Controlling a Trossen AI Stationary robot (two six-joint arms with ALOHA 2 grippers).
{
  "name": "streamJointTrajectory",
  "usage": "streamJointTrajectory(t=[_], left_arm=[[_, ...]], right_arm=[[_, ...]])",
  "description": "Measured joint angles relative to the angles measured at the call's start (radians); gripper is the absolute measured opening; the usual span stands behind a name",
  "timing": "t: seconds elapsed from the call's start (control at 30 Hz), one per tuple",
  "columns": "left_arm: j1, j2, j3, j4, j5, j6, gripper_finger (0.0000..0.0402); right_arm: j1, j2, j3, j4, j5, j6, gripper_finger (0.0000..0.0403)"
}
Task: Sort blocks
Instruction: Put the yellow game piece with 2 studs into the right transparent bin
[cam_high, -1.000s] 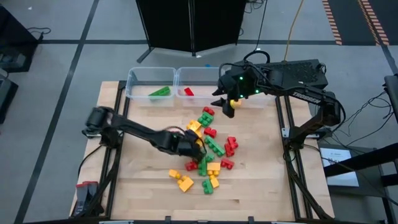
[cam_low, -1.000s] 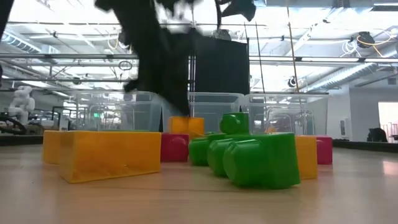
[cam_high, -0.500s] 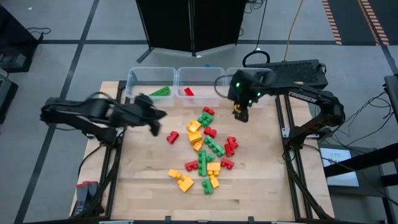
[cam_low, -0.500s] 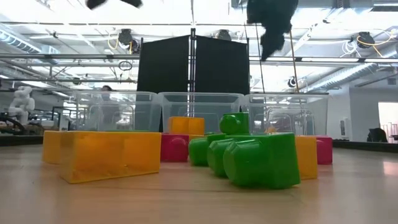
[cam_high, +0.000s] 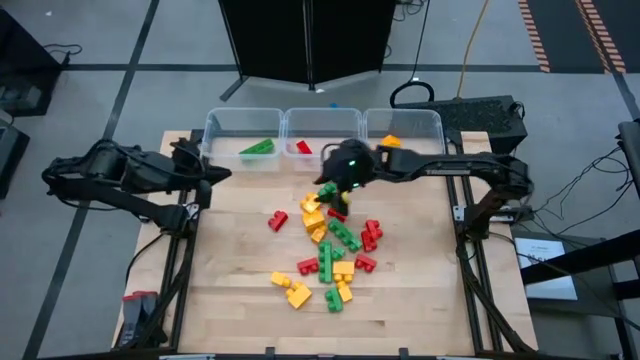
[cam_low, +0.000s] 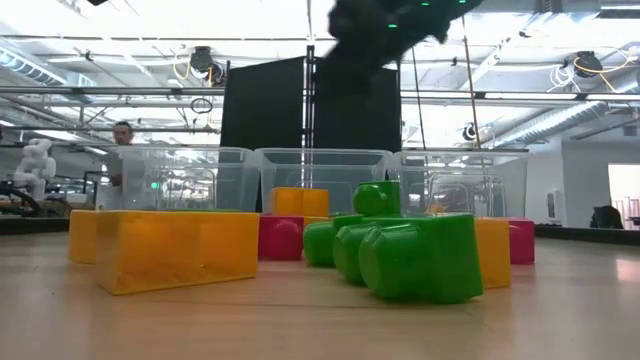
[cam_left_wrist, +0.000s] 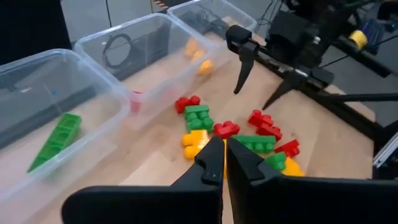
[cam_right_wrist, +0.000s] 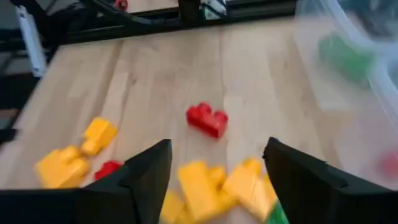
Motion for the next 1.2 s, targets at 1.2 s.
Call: streamJointTrajectory(t=[1.2], left_arm=[[-0.001,-0.039,0.0,-0.108,0.093,0.027,0.0]], right_arm=[[0.101,0.533,0.419,-0.516,0.139,-0.172,0.0235]])
